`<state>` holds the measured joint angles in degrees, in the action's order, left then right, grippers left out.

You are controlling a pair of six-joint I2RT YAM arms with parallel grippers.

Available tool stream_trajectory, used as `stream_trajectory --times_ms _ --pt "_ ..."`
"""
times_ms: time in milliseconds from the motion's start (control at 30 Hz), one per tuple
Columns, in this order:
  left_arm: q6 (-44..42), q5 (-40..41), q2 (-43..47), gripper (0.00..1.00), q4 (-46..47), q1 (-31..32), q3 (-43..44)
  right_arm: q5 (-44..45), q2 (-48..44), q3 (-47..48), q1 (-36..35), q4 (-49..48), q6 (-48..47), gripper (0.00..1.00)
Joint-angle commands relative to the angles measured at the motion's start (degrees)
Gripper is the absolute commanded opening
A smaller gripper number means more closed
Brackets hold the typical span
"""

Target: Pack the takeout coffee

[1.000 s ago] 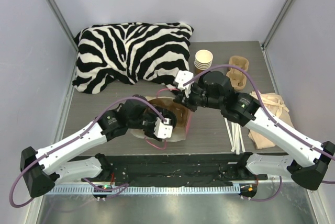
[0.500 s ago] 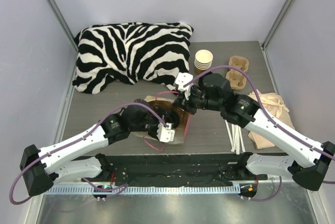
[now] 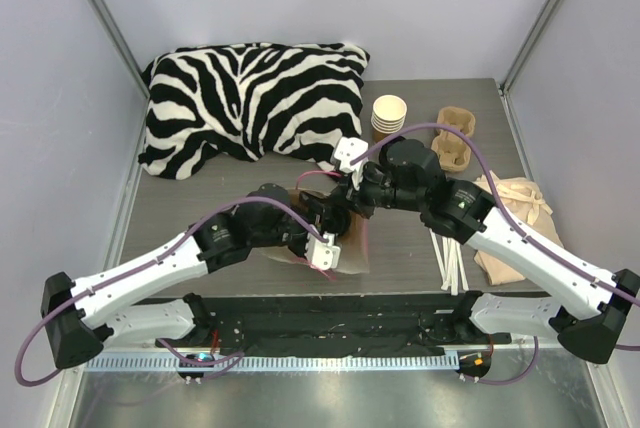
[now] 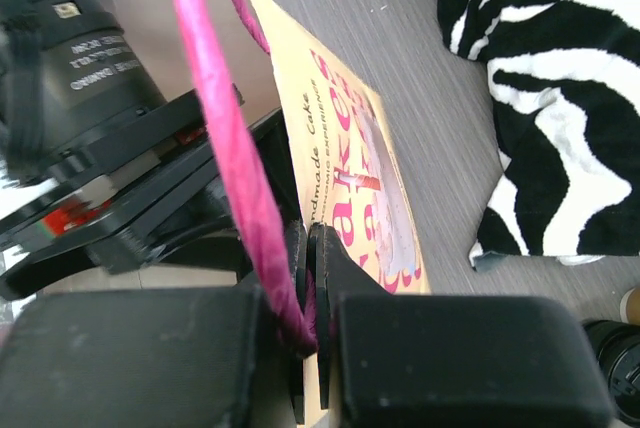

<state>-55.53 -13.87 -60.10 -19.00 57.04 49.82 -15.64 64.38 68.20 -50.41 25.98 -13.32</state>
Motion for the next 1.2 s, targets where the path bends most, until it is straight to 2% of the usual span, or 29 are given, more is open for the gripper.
stream_trajectory --times_ms 0,200,367,767,1167 --pt "-1.6 1.1 -0.7 0.00 -2.9 1.4 6.6 -1.2 0.2 1.6 -0.5 -4.1 0.9 0.01" --pt "-2.5 1.6 -2.1 0.00 -8.1 1.9 7.4 -1.1 0.6 1.9 -0.5 -4.2 1.0 0.01" --pt "-2.3 3.4 -2.7 0.00 -4.1 1.9 2.7 -1.4 0.6 2.1 -0.5 -4.1 1.4 0.01" --pt "-0.2 6.0 -4.8 0.00 1.3 0.4 -1.6 -2.7 0.9 2.4 -0.5 -3.7 1.5 0.01" --pt "2.2 0.7 -4.7 0.00 3.9 -1.8 -2.4 -3.1 1.6 2.4 -0.5 -3.9 1.5 0.01"
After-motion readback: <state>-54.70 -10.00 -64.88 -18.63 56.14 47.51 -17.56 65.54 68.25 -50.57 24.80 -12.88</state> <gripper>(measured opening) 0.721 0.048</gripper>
